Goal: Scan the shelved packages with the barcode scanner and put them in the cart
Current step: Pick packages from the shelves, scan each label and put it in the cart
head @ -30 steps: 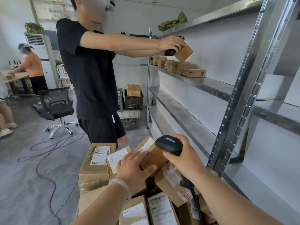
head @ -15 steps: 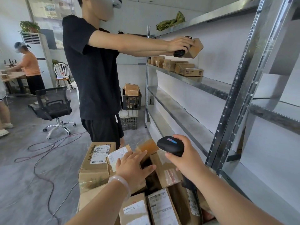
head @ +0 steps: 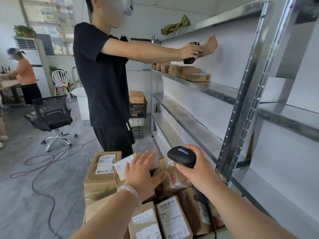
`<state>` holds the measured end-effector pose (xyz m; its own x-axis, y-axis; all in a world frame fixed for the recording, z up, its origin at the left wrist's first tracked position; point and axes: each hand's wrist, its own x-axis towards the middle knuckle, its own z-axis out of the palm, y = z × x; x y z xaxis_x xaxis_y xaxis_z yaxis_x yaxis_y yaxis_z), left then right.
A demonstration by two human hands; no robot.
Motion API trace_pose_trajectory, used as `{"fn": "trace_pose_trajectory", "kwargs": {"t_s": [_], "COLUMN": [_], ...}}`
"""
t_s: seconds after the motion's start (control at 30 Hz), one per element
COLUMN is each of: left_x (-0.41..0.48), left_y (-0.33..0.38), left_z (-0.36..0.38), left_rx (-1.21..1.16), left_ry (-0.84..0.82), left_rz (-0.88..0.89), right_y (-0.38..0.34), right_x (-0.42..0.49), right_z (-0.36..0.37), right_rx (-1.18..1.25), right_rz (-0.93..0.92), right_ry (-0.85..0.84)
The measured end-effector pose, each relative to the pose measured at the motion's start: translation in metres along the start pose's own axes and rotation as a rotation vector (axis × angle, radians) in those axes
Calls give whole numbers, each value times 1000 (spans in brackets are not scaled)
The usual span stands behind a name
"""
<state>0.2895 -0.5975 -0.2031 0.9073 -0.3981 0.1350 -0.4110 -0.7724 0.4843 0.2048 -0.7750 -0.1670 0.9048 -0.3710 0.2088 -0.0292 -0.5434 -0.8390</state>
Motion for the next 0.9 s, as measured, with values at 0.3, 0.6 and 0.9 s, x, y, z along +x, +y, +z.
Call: {"fn": "trace_pose_trajectory", "kwargs": {"t_s": [0.3,0.6,0.9], "left_x": [-21,-50,-85], "left_y": [16,42,93], "left_z": [-7,0,27], "left_rx": [8,48,30], "left_ry": [4,-68,-176], "left_rz": [86,225,383], "right_y": [1,9,23], "right_x": [-32,-89,-168], "right_z": [-9,-31,-70], "right_rx": [-14,-46,-61], "right_rz": [22,117,244], "right_ry": [59,191,356]}}
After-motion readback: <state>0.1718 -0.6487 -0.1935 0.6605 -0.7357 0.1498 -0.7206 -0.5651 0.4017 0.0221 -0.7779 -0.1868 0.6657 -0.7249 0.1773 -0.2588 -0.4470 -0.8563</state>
